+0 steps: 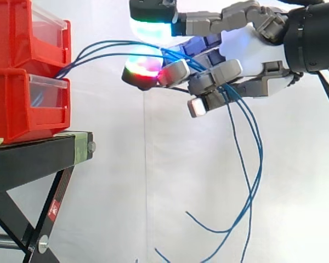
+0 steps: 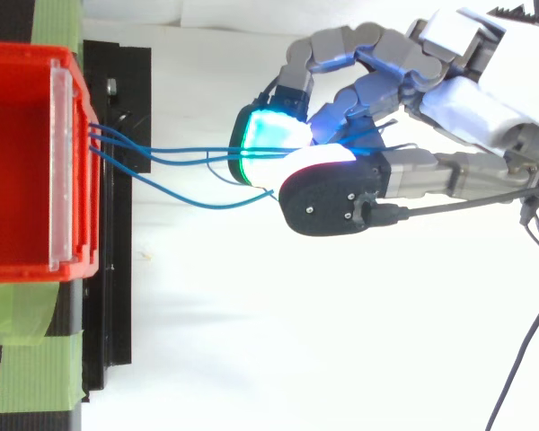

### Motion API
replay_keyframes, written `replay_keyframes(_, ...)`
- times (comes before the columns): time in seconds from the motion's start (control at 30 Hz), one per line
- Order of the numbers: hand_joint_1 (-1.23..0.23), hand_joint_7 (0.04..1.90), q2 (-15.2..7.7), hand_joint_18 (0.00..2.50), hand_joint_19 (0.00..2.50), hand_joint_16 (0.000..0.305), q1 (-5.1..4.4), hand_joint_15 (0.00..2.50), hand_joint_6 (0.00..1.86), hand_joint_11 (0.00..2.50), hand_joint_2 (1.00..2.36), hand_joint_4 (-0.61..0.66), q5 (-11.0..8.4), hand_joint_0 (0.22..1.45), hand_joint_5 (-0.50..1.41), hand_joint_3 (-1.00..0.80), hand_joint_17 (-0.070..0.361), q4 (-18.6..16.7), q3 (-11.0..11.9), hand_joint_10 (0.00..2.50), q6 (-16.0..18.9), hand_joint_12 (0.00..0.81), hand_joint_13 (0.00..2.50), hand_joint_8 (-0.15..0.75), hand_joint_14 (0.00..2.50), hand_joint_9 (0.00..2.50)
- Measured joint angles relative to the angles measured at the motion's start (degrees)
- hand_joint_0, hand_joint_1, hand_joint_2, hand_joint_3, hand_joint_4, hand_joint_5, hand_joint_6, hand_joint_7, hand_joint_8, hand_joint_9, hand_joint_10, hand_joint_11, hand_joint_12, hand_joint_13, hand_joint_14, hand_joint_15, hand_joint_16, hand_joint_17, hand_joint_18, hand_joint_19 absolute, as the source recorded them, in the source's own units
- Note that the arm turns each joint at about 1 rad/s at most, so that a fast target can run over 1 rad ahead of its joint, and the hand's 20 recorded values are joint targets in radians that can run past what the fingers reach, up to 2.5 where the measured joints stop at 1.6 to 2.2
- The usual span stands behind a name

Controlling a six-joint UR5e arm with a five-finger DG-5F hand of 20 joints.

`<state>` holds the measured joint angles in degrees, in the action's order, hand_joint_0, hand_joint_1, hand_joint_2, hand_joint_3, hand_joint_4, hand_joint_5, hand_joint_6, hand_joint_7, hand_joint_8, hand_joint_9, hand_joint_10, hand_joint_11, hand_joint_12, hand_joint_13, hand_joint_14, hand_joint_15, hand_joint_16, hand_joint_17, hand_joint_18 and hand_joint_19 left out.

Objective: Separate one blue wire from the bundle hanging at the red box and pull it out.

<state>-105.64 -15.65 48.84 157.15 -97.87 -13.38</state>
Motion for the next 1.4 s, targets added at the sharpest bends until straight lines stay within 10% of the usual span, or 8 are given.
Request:
replay_keyframes(0.93,-0.5,1.26,0.01,0.92,1.25,0.043,0.18,0.95,0.6,1.8,1.02,0.24,0.03,0.67,-0.15,-0.26,0.097,-0.09,0.49,0.52,-1.29,0.331,1.01,0.311,2.47,0.97)
replay_keyframes(1.4,-0.8,1.27,-0.01,0.87,1.26,0.044,0.17,0.98,0.6,1.85,1.02,0.2,0.03,0.68,-0.16,-0.28,0.098,-0.09,0.48,0.48,-1.29,0.34,0.96,0.298,2.46,0.88)
